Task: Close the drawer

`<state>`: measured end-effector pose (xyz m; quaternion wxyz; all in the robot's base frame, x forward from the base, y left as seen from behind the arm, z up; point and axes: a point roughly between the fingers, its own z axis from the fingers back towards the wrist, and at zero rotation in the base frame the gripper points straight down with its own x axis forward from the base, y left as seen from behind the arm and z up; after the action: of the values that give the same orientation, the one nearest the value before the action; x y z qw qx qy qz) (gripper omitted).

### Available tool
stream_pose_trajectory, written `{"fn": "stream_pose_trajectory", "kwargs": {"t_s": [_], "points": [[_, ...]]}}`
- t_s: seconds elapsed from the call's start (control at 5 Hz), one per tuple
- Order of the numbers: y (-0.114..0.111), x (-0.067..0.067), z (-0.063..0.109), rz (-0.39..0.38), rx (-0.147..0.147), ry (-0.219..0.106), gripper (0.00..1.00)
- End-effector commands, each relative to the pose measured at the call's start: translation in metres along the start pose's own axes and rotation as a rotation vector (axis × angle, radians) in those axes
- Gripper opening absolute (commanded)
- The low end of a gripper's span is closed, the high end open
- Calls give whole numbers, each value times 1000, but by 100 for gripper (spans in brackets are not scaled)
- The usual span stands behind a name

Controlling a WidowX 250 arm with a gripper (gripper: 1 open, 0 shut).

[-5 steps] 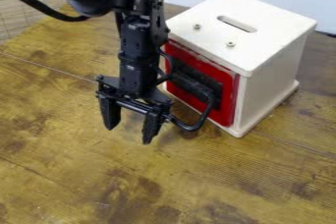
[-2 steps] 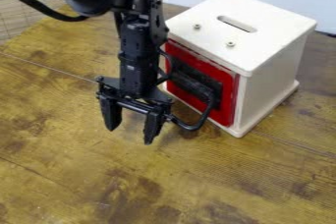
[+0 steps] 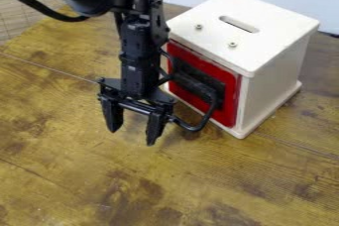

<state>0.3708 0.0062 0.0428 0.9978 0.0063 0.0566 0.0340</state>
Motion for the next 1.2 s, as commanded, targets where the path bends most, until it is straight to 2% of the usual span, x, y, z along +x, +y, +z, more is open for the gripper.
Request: {"fn": "stream_pose_trajectory", "kwargs": {"t_s": [0.0, 0.8, 1.0], "points": [[2, 6, 32, 32, -20, -106, 100], [-1, 1, 44, 46, -50, -128, 100], [2, -3, 45, 40, -41, -133, 100]]}}
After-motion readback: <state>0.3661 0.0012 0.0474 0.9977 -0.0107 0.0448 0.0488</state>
